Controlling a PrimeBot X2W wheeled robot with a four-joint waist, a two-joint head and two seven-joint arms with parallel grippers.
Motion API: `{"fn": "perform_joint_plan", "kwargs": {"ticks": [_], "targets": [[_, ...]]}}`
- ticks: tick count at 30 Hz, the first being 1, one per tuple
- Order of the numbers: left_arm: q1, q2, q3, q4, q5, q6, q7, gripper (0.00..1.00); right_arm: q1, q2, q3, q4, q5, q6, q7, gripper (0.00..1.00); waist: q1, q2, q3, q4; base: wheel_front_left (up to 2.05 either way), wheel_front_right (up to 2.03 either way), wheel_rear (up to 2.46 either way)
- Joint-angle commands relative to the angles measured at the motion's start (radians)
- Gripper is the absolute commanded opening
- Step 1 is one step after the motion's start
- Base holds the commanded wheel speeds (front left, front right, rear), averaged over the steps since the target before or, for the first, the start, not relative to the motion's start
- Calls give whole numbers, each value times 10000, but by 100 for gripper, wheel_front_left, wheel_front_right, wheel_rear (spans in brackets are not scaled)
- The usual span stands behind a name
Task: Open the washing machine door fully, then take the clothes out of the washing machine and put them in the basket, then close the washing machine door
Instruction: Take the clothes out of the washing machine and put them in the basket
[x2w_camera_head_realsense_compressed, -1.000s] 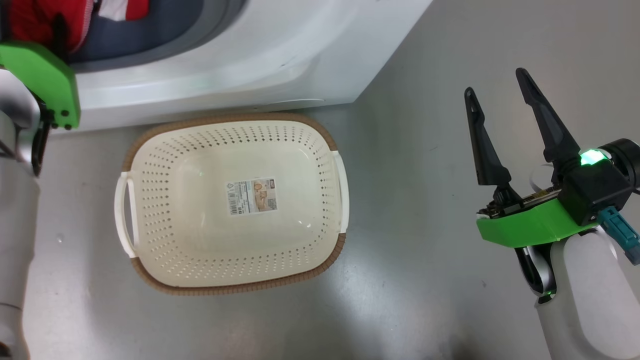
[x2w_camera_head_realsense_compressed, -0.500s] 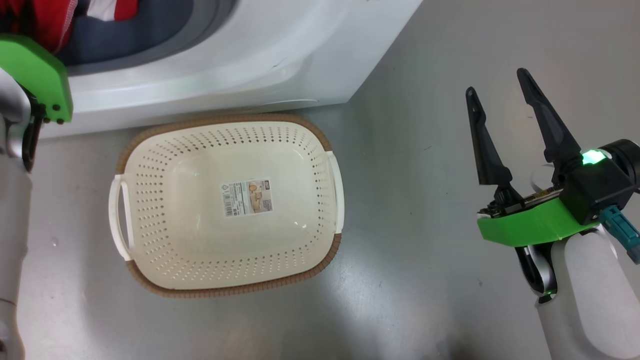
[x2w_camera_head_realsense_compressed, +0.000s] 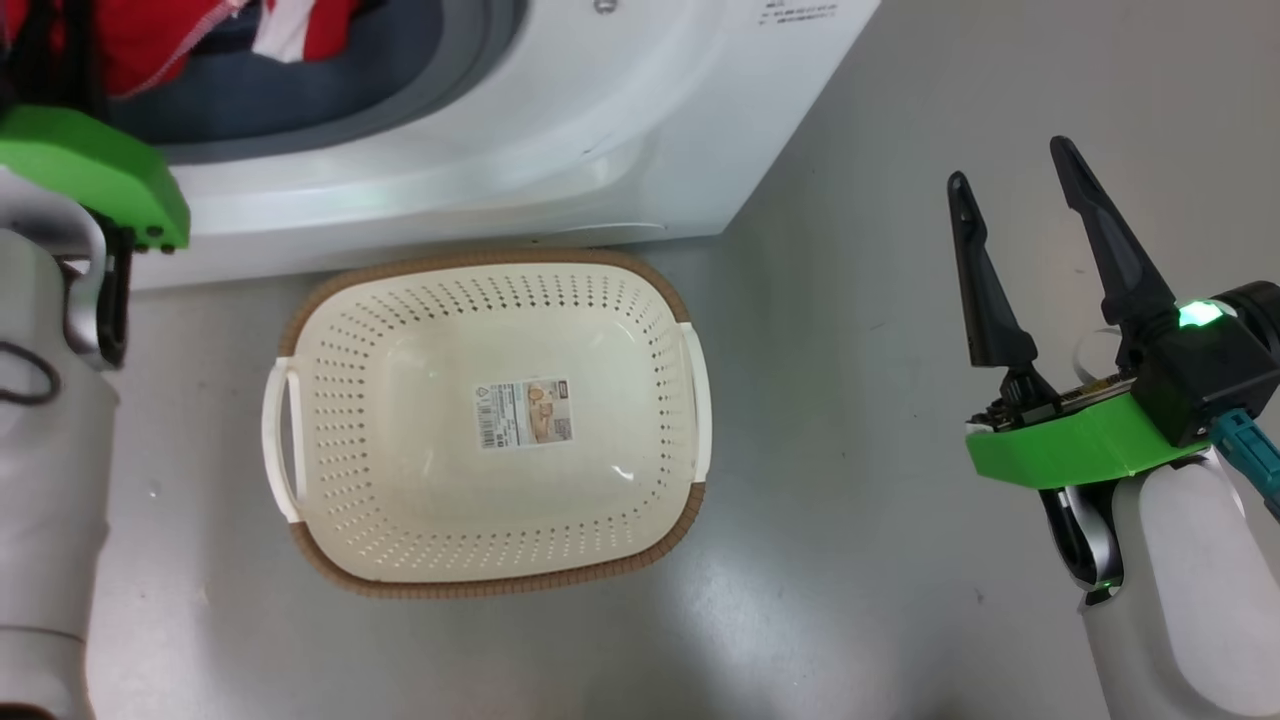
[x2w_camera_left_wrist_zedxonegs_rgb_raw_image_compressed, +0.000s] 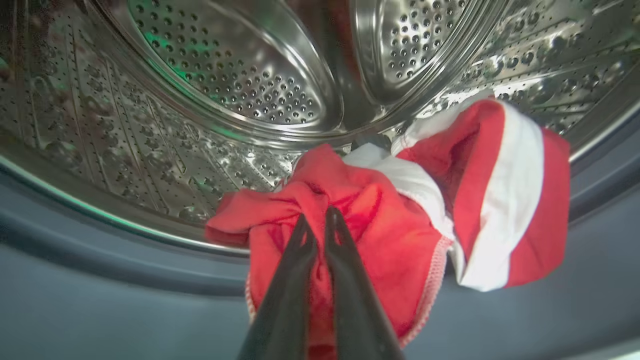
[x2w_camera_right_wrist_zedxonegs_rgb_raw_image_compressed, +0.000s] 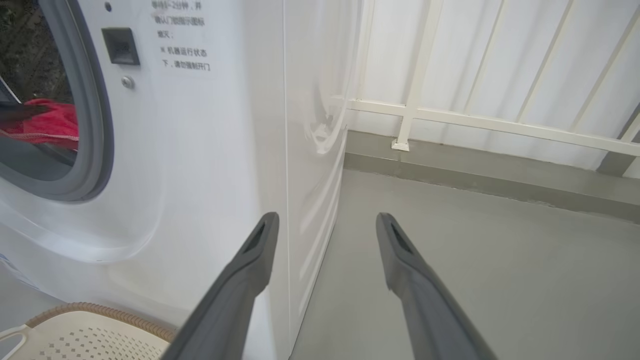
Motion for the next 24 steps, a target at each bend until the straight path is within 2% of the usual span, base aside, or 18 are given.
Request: {"fn": "perform_joint_plan", "kwargs": {"ticks": [1,6,16,24], "targets": [[403,398,384,-569,-279,-6,-259,0,170,26,142,-183,-41,62,-59,100,-1,0,-227,158,0,0,0],[1147,335,593,-1400,-474,-13,-424,0,282,26,137,-130,-63,62,-59,100,-1,0,-574,258,0,0,0],[3842,-84,1054,-4430,-524,208,-463,0,739,26,108,40,-103,62,-59,100,-1,0,-1697,507,0,0,0],[5296,-266,1054,-5828,-613,291,-458,0,933,26,107,43,-95,62,-59,100,-1,0,-2101,597,0,0,0]]}}
